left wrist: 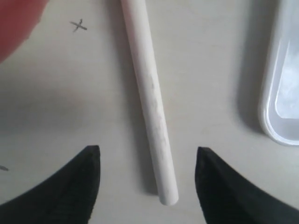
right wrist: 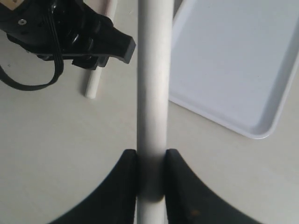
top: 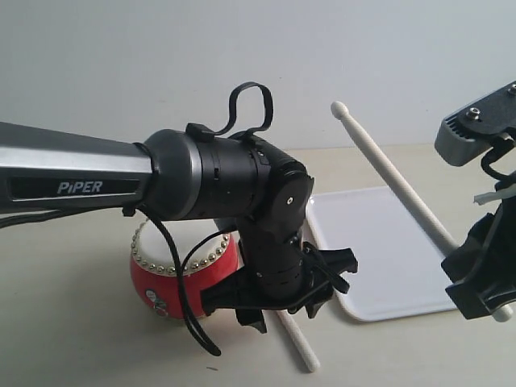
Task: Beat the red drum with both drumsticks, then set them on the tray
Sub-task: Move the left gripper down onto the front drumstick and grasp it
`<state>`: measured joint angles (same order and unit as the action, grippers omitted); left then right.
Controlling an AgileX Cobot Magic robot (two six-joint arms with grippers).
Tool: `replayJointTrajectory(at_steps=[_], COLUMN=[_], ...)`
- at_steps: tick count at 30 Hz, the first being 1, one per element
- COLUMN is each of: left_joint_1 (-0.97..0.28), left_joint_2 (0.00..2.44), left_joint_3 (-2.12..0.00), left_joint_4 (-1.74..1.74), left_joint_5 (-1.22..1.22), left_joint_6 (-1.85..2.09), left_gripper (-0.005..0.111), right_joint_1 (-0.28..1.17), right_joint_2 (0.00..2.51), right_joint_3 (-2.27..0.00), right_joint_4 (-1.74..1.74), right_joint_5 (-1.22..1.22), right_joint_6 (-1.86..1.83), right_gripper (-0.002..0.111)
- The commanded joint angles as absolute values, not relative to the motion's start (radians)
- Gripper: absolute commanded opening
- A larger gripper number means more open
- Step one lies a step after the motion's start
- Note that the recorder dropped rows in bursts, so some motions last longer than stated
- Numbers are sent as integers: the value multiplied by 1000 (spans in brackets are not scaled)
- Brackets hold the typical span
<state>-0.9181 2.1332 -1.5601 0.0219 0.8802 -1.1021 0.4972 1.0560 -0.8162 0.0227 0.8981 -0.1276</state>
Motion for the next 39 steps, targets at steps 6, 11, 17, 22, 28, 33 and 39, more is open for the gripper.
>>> replayJointTrajectory(at_steps=[6,11,17,22,28,33,39], left_joint_1=[-916,-915,-916,-916,-916,-916,-916], left_joint_2=[2139,2159,2176,2176,2176,2176,2199], left_joint_3=[-1564,-1564,-1564,-1564,-1562,-1562,-1562], left_joint_4=[12,-18,-15,-13,0,15,11], left_joint_5=[862,838,815,776,794,813,815], left_joint_6=[-1098,-1140,-1250,-1290,-1290,-1288,-1286], left_gripper=[58,58,58,58,58,58,58], right_joint_1=[493,493,493,493,493,493,493], right_joint_2=[1047,1047,1047,1047,1047,1047,1047], right_joint_3=[-814,-814,-814,-814,-814,-814,-814], right_joint_4=[24,24,24,24,24,24,24], right_joint_5=[882,882,885,885,885,885,885], right_joint_6=[-137,-137,-147,-147,-150,-152,-152], right_gripper=[0,0,0,0,0,0,0])
